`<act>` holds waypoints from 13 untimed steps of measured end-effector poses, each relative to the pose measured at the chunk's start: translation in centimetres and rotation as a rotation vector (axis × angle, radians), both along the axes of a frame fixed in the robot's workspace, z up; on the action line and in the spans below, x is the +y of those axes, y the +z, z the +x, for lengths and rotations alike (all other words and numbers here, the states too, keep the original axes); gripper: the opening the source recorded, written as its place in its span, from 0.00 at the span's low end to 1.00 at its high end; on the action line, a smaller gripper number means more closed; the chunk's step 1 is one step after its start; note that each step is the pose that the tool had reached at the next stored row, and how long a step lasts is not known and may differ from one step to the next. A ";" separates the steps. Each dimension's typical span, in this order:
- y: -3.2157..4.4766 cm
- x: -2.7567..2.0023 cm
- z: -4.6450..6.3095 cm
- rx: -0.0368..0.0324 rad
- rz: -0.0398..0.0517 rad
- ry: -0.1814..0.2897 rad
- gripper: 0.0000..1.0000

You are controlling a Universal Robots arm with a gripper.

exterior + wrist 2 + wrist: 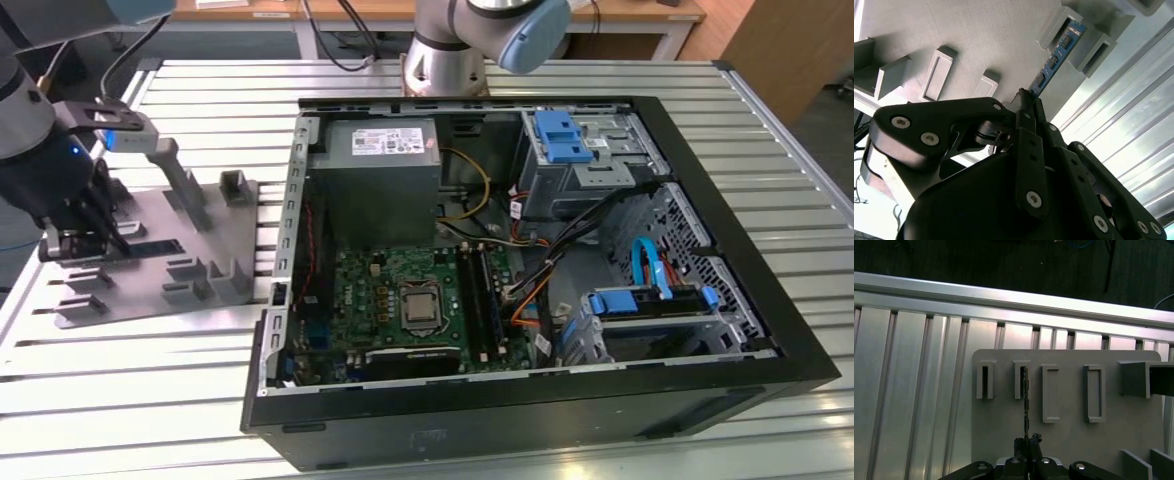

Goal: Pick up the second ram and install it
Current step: 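Pick up the second ram and move it above second insertion slot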

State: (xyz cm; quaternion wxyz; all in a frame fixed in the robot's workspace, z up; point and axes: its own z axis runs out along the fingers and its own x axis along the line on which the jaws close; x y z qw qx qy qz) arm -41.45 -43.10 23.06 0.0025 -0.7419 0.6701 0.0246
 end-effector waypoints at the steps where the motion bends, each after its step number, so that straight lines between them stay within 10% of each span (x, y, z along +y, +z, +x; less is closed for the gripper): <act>1: 0.14 0.00 0.0 0.0000 0.0000 0.000 0.14; 13: 1.60 0.00 0.0 0.0000 0.0000 0.000 0.14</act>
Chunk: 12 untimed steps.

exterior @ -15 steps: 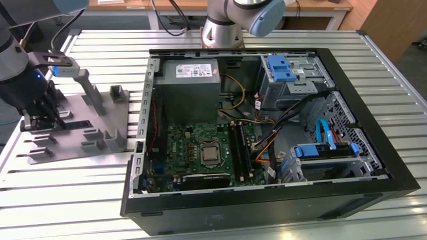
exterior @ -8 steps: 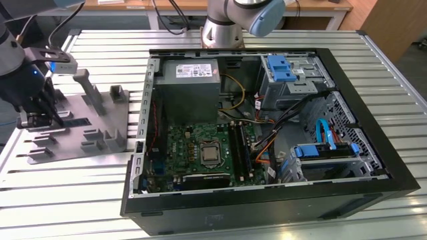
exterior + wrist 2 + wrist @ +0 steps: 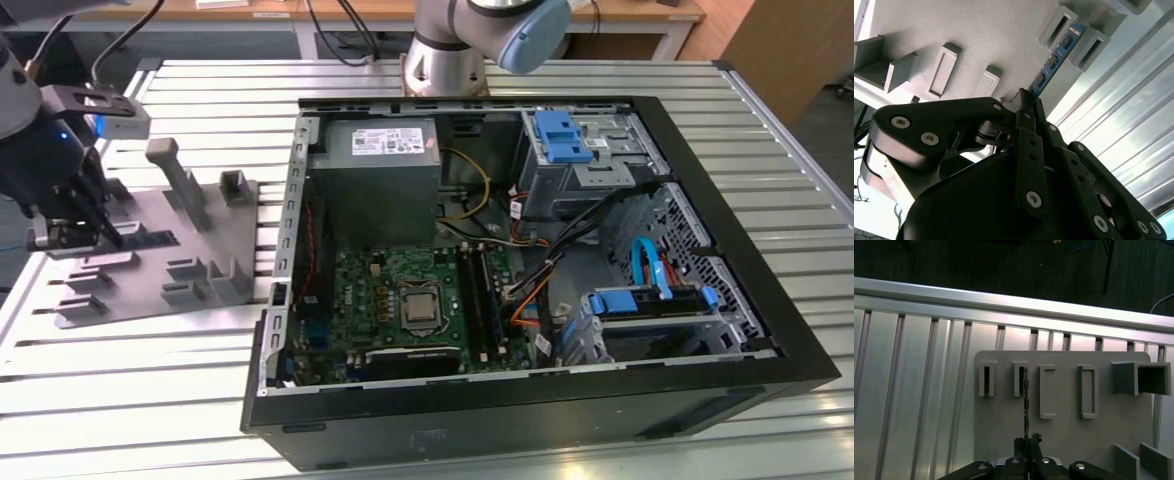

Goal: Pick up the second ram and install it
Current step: 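Pick up the second ram and move it above second insertion slot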

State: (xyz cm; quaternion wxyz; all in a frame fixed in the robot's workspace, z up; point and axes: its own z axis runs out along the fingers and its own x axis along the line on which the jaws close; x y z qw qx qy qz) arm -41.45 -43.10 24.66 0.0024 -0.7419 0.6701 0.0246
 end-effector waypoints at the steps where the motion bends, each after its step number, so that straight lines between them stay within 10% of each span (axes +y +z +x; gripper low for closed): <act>1: 0.09 0.00 0.0 0.0001 0.0000 0.000 0.14; 12: 1.33 0.00 0.0 0.0000 0.0000 0.000 0.14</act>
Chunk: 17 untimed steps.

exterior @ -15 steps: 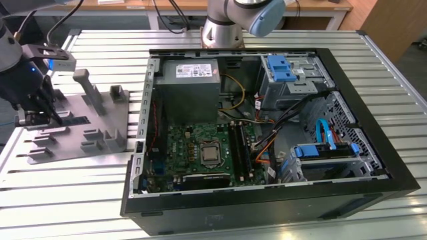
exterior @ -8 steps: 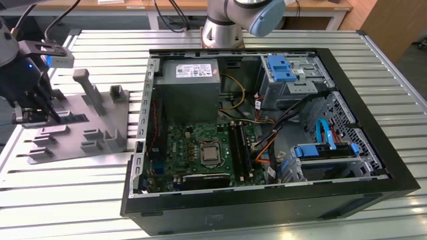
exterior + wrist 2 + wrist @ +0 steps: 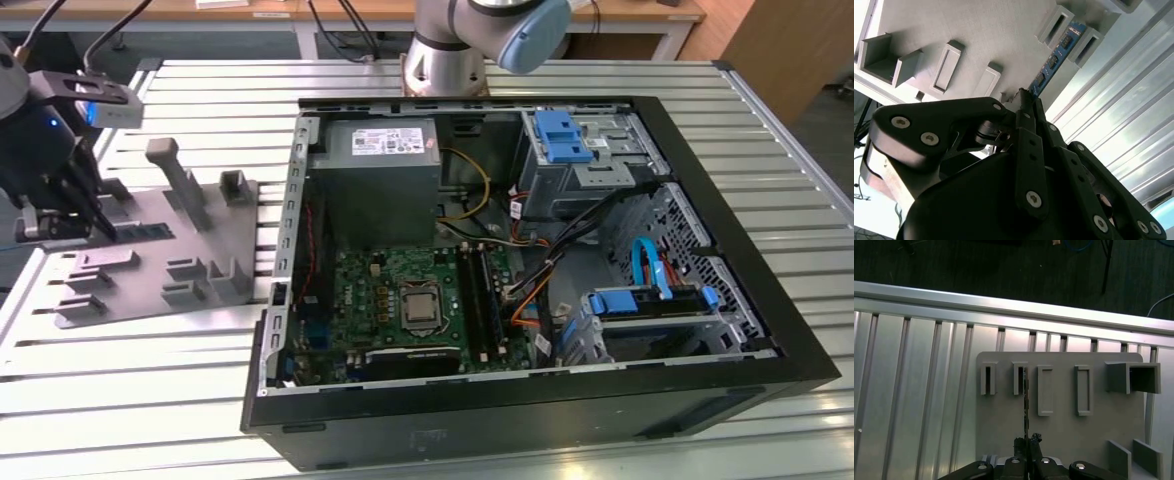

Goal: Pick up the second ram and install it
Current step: 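Pick up the second ram and move it above second insertion slot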

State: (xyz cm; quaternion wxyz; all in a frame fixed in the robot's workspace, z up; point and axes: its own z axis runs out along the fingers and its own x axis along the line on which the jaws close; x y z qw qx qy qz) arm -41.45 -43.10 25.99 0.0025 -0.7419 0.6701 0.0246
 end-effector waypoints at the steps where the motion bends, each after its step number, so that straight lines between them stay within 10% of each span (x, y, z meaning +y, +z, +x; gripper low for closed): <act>1: 0.11 0.00 0.0 0.0000 0.0000 0.000 0.14; 17: 2.07 0.00 0.0 0.0000 0.0000 0.000 0.14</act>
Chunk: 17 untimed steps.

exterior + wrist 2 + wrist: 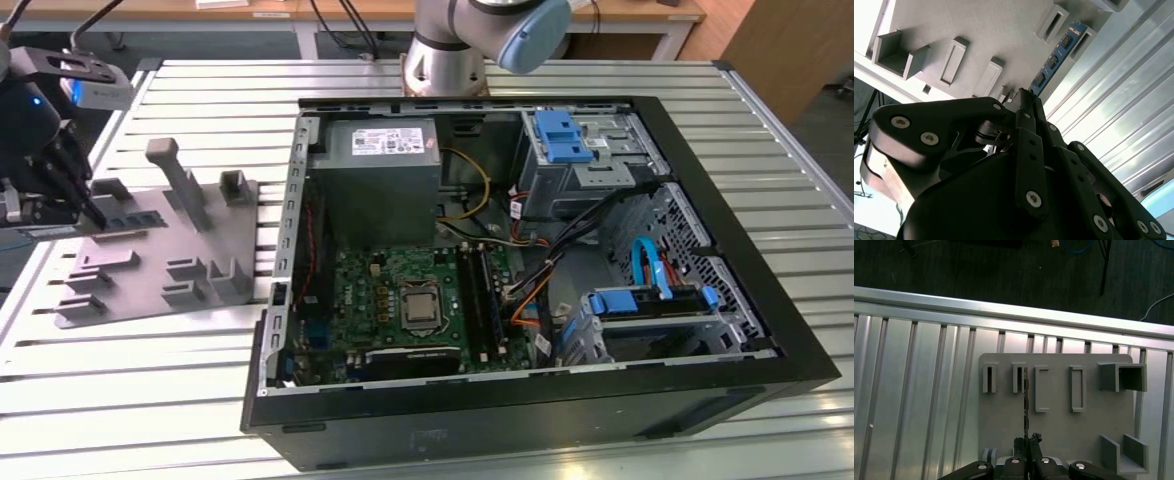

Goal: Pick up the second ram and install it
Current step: 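Pick up the second ram and move it above second insertion slot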

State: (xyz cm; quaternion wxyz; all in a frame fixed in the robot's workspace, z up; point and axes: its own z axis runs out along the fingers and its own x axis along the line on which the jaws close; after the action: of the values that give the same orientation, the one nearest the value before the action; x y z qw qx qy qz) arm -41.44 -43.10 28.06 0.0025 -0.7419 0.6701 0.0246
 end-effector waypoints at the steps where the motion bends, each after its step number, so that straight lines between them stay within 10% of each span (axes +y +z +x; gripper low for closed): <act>1: 0.11 0.00 0.0 -0.0001 0.0001 0.000 0.14; 17: 1.86 0.00 0.0 0.0000 0.0005 0.000 0.14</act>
State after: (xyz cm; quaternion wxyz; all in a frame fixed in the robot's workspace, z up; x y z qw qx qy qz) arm -41.45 -43.10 29.92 0.0026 -0.7419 0.6701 0.0247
